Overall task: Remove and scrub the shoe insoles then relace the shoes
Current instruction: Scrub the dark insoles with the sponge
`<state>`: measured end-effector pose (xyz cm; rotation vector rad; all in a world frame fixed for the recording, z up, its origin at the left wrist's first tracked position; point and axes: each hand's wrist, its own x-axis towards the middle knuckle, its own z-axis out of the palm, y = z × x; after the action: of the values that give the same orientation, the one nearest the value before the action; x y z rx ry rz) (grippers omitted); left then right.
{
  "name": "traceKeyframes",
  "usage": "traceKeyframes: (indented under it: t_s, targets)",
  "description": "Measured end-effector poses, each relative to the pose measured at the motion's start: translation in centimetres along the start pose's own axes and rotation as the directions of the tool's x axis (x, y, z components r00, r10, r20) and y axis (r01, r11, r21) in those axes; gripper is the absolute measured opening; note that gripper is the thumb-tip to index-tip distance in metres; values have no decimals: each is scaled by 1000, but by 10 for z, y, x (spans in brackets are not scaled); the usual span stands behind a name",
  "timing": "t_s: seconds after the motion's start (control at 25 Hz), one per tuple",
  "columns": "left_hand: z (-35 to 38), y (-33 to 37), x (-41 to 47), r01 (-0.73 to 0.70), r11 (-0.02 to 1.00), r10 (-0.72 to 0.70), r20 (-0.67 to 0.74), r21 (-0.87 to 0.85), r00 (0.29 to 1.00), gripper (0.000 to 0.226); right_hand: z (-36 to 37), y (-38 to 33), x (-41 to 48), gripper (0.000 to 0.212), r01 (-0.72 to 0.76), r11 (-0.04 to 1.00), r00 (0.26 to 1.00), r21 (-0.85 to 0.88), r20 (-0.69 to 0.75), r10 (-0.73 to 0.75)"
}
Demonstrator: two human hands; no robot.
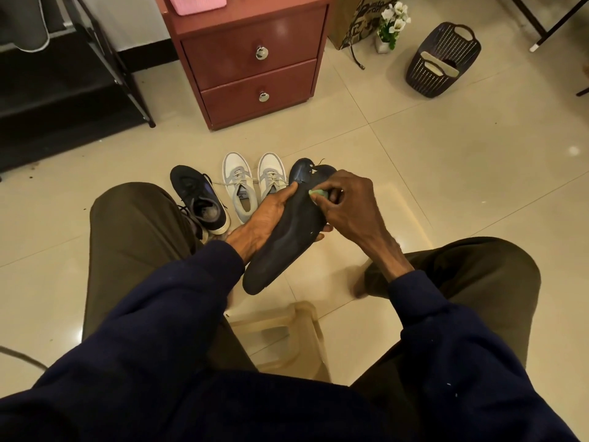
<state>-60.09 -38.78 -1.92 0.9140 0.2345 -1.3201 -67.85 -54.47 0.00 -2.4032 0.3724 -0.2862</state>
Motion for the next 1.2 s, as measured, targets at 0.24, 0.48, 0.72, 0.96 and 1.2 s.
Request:
traceKeyframes:
  t_s: [0.24, 0.48, 0.72, 0.96, 1.2]
  targets:
    - [1, 6, -2, -71, 997, 71, -43, 2, 997, 40, -5, 9, 4, 14, -131, 975, 985, -178, -138, 107]
    - [-1, -3, -2, 45, 998, -42, 55, -52, 998, 58, 5, 0, -1, 17, -15, 973, 994, -229, -112, -11]
    - [-4, 0, 4, -88, 992, 75, -143, -88, 987, 52, 12, -3, -3, 15, 50, 992, 997, -116, 58, -43]
    - [0, -3, -4, -50, 995, 39, -117, -91, 992, 53, -5, 3, 1, 11, -94, 967, 991, -237, -118, 68]
    - [3, 1, -12, -114, 986, 91, -184, -118, 979, 44, 5, -14, -4, 12, 59, 994, 995, -93, 88, -51]
